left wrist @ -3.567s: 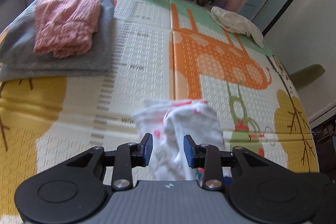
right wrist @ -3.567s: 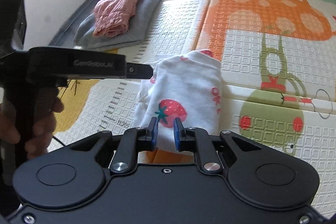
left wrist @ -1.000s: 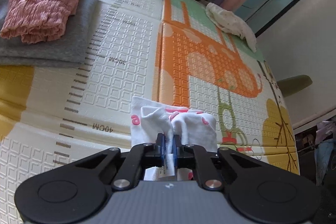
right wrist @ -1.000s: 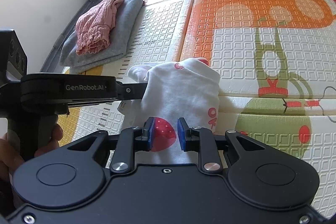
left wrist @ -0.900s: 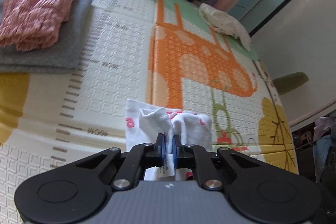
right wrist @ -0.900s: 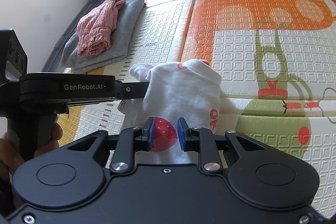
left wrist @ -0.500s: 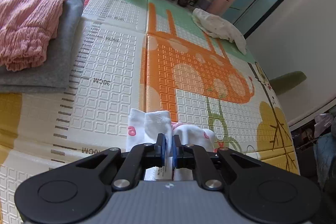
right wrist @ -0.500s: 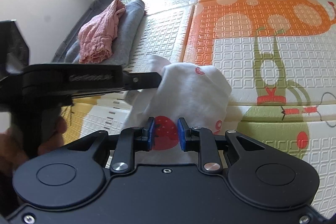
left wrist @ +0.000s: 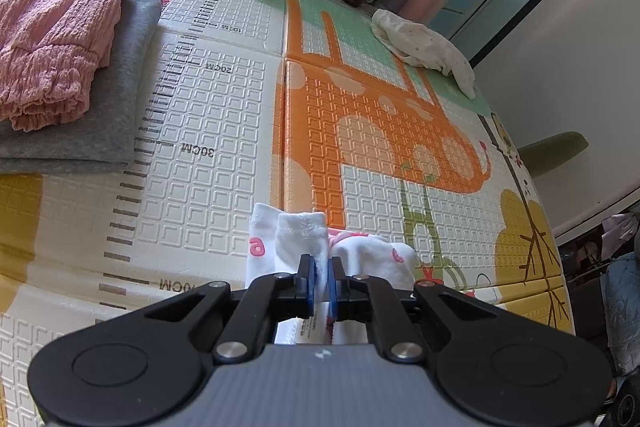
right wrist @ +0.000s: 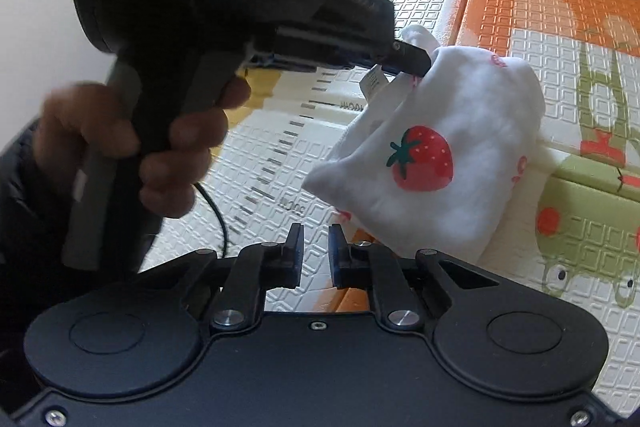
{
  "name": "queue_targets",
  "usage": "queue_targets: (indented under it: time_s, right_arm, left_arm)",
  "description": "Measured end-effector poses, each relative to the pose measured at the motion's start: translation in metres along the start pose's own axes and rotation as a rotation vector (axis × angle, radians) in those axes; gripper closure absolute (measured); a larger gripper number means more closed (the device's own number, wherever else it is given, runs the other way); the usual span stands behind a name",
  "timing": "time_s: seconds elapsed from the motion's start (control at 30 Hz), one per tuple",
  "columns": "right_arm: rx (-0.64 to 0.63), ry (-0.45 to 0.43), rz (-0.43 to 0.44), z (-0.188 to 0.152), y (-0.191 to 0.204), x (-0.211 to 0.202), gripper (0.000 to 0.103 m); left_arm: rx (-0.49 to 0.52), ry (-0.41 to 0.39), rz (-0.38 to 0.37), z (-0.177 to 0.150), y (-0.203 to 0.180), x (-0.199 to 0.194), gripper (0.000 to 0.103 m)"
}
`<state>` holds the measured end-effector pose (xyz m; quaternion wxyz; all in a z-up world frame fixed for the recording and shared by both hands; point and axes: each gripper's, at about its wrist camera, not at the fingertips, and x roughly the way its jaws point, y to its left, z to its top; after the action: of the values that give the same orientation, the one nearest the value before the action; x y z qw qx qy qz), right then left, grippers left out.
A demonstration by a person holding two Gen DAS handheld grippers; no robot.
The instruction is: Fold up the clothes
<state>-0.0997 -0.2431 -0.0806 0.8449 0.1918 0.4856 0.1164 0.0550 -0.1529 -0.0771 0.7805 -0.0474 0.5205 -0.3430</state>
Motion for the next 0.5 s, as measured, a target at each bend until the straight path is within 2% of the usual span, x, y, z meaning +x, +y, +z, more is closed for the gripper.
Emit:
queue_targets:
  time_s: [0.07, 0.27, 0.4, 0.5]
  right_arm:
    - [-0.003, -0.015, -0.043, 0.001, 0.000, 0.005, 0.092]
    - [-0.014, -0.020, -0.171, 0.000, 0.000, 0.017, 0.101]
    - [-0.002, 0.008, -0.217, -0.001, -0.003, 0.025, 0.103]
    - [0.024, 0.028, -0.217, -0.002, -0.007, 0.028, 0.103]
  left_arm:
    - [-0.001, 0.001, 0.003, 0.000, 0.000, 0.000, 0.095]
    - [0.005, 0.006, 0.009, 0.000, 0.000, 0.000, 0.095]
    - [0.010, 0.012, 0.014, 0.000, 0.000, 0.002, 0.095]
    - [0.014, 0.018, 0.021, 0.000, 0.000, 0.003, 0.095]
